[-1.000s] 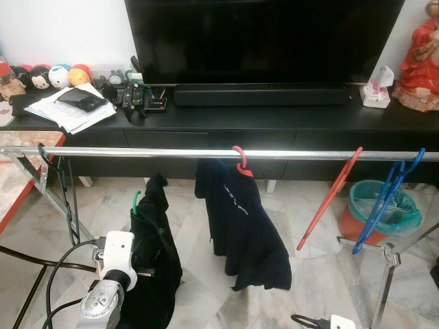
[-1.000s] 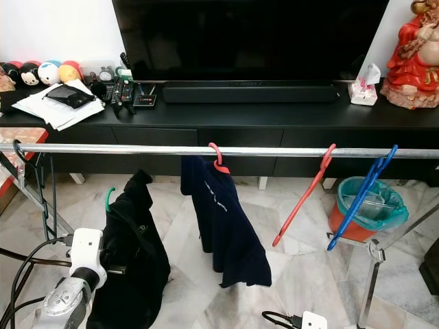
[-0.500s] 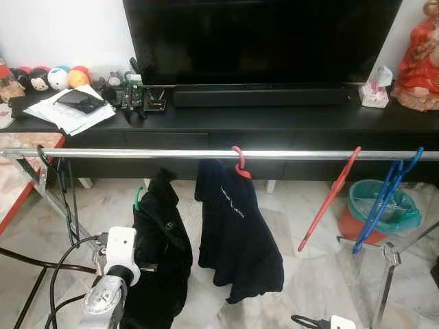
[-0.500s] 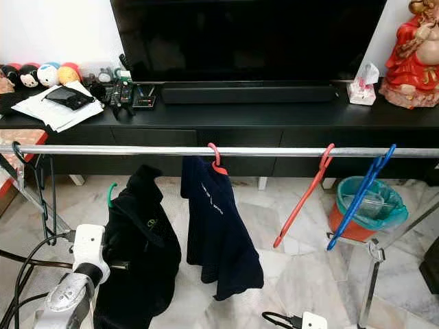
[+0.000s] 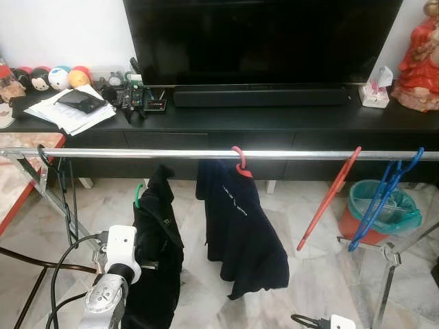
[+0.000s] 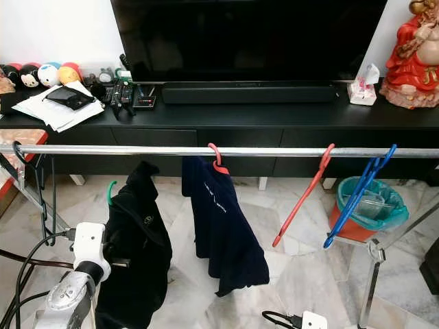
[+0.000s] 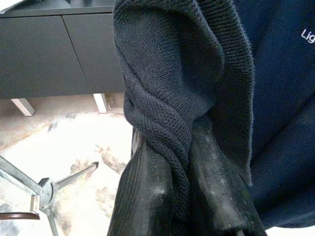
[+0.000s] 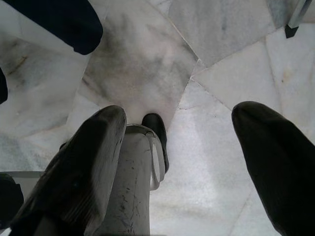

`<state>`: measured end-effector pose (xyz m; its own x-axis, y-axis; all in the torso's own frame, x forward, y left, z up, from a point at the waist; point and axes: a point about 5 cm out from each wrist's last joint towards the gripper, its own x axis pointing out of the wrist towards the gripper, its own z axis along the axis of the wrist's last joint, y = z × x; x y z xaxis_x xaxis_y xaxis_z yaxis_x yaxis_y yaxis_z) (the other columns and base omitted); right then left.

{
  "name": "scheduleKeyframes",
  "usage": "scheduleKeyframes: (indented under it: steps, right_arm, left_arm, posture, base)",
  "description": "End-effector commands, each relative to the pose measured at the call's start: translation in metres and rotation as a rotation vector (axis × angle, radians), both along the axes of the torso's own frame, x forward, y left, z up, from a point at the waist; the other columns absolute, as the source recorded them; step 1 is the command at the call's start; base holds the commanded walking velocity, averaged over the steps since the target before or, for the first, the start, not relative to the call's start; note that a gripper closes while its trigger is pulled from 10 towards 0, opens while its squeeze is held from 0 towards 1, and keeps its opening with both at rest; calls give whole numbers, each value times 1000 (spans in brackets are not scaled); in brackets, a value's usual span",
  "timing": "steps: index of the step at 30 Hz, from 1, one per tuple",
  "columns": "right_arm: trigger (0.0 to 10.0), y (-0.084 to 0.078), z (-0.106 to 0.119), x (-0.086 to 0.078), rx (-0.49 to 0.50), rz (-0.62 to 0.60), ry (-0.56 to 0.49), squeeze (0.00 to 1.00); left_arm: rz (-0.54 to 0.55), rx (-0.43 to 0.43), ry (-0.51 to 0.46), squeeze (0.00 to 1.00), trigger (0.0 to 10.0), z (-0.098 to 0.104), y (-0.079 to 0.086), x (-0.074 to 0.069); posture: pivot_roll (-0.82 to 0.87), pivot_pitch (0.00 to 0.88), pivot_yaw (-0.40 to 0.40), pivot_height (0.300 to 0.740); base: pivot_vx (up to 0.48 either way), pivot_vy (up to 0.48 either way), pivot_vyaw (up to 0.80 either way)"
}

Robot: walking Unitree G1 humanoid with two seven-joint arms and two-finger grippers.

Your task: Hang hanger

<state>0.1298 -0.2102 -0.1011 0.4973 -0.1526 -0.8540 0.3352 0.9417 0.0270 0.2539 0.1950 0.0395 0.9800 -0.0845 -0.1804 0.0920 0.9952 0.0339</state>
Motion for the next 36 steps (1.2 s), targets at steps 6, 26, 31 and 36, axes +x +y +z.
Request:
scheduleKeyframes:
  steps: [6, 26, 31, 36]
  right_arm:
    - [10000, 0, 0, 0, -3, 0, 3, 0]
    - [10000, 1, 0, 1, -3, 0, -4, 0]
    - [10000, 0, 1, 1, -5, 2, -8, 0]
    - [10000, 2, 1, 3, -5, 6, -11, 0]
  left_arm:
    - [7, -4, -44, 0, 10000, 8, 0, 5]
    - [13, -10, -52, 0, 10000, 10, 1, 6]
    - [16, -10, -51, 0, 10000, 10, 1, 6]
    - [15, -9, -51, 0, 10000, 10, 1, 6]
  posture:
    - [39, 0, 30, 740]
    - [36, 0, 35, 740]
    - [38, 0, 34, 740]
    - [37, 0, 33, 740]
  base:
    - [0, 0, 0]
    - [-206, 0, 0]
    - [-300, 0, 0]
    - [-301, 0, 0]
